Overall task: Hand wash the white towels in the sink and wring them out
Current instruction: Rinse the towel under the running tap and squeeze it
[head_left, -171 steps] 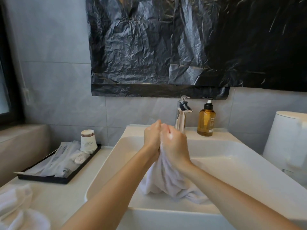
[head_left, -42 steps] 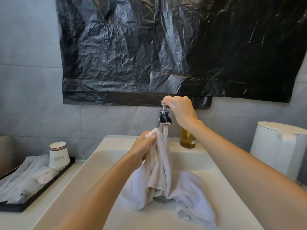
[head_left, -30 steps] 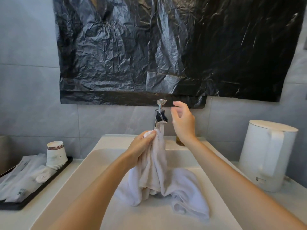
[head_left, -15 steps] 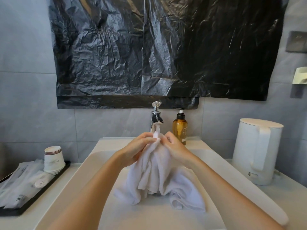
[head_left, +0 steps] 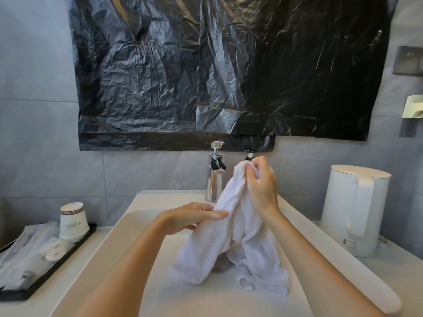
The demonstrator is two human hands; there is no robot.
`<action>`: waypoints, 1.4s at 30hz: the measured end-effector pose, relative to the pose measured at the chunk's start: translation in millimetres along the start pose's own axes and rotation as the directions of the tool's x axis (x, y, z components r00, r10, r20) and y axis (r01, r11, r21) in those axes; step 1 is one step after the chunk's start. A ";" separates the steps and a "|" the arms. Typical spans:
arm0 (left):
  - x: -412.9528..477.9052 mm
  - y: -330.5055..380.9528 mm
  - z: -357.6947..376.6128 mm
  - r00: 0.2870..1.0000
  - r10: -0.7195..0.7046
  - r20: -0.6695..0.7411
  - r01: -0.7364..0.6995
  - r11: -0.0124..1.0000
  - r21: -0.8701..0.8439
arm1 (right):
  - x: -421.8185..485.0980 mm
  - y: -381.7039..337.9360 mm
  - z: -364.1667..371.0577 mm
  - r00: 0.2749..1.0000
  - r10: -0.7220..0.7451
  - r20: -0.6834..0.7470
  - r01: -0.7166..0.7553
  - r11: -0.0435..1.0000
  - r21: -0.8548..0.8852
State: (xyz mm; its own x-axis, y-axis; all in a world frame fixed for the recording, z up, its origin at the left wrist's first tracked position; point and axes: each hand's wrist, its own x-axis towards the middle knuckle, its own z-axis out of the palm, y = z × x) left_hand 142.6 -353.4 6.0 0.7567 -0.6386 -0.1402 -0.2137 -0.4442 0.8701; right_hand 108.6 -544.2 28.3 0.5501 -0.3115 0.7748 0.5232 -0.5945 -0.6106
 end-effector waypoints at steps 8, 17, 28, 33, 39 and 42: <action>5.3 -2.4 -1.7 0.899 0.133 -0.417 -0.105 0.990 0.089 | 8.5 5.0 -20.0 0.983 0.092 -0.161 -0.115 0.984 -0.134; 4.3 6.5 -10.9 0.670 0.169 -0.723 -0.236 0.972 0.008 | 1.2 28.0 -15.6 0.875 0.290 0.388 0.035 0.762 -0.647; 15.8 -2.4 3.0 0.677 0.191 -0.711 -0.244 0.969 0.028 | -8.7 13.9 13.4 0.836 0.350 0.423 -0.386 0.923 0.000; 29.6 3.7 37.7 0.790 0.082 -0.608 -0.291 0.922 -0.255 | -38.1 -2.5 34.3 0.818 0.234 0.525 -0.236 0.970 -0.064; 33.5 7.6 47.3 0.750 0.001 -0.662 -0.321 0.875 -0.362 | -39.8 1.8 51.6 0.892 0.208 0.402 -0.075 0.944 -0.321; 36.5 10.4 48.0 0.749 0.003 -0.662 -0.322 0.875 -0.361 | -36.7 9.3 49.5 0.880 0.267 0.393 -0.131 0.931 -0.340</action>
State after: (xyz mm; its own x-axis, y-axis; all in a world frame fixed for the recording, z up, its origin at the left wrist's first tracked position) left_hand 138.3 -411.5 -12.7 0.9756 -0.0633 0.2103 -0.2078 0.0438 0.9772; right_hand 125.4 -501.6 -13.9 0.8794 -0.1418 0.4545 0.1938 -0.7653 -0.6138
